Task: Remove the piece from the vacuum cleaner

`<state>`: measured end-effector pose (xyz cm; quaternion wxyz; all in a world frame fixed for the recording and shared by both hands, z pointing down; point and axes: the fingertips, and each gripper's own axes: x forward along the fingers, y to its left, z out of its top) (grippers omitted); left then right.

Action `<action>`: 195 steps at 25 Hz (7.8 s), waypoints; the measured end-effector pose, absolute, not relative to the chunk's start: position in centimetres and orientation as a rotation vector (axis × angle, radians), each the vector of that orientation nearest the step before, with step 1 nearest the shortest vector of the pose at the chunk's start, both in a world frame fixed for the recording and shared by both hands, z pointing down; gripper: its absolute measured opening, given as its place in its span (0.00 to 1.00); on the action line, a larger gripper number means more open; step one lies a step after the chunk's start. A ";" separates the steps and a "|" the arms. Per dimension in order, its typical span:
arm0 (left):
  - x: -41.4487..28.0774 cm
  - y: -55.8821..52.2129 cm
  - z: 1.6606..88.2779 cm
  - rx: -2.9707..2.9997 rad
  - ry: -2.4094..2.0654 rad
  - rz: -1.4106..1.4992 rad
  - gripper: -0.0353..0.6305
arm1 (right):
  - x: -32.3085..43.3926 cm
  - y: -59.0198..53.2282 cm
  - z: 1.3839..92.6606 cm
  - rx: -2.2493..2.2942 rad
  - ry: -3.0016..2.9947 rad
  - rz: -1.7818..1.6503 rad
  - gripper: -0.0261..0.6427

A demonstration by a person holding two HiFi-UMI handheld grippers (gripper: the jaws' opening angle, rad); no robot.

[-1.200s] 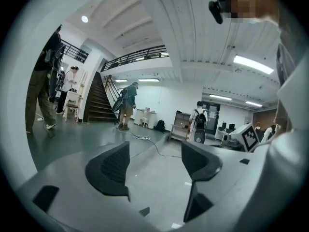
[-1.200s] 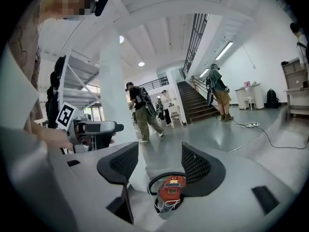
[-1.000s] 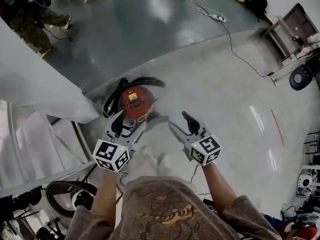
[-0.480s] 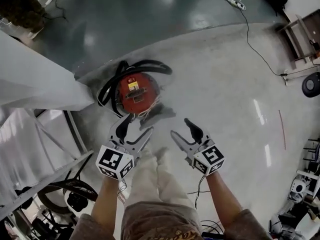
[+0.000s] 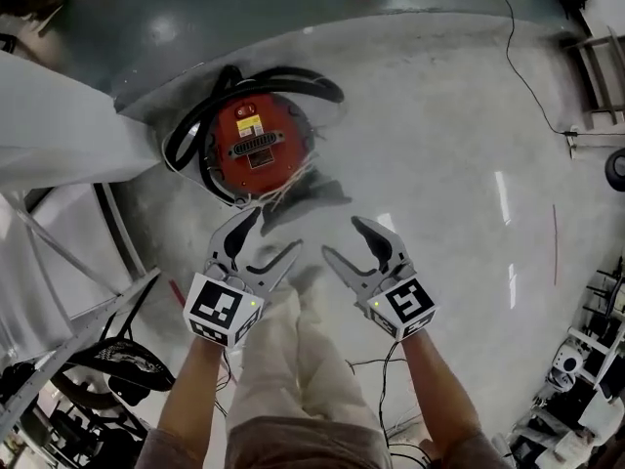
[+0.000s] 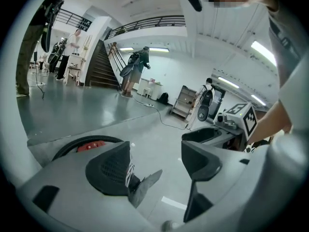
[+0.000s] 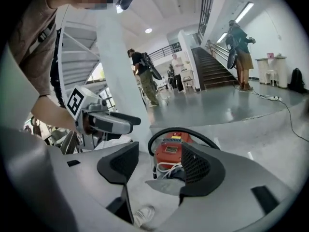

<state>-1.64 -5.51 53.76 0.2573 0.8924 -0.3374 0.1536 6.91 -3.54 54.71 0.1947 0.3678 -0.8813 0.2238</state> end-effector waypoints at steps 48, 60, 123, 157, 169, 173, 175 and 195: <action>3.3 -3.6 83.5 2.178 -0.553 0.951 0.34 | 6.6 -4.2 84.3 0.095 -2.038 0.510 0.37; 3.4 -2.7 83.6 2.125 -0.559 0.948 0.23 | 7.1 -3.7 84.2 0.215 -2.027 0.626 0.27; 1.7 -0.8 45.1 2.429 -0.573 0.856 0.18 | 6.7 -1.5 46.2 0.865 -2.298 0.646 0.14; 3.4 0.2 24.5 2.817 -0.635 0.325 0.20 | 9.0 0.6 24.3 1.417 -2.626 0.383 0.18; 4.0 0.3 27.9 2.754 -0.644 0.348 0.20 | 9.6 0.9 27.8 1.421 -2.591 0.464 0.18; 4.0 0.4 27.8 2.741 -0.661 0.345 0.20 | 9.6 0.9 27.7 1.424 -2.596 0.476 0.18; 3.9 0.5 27.8 2.736 -0.665 0.342 0.20 | 9.5 1.0 27.7 1.425 -2.598 0.475 0.18; 2.9 1.3 28.5 2.686 -0.702 0.338 0.21 | 8.5 2.0 28.7 1.401 -2.584 0.521 0.17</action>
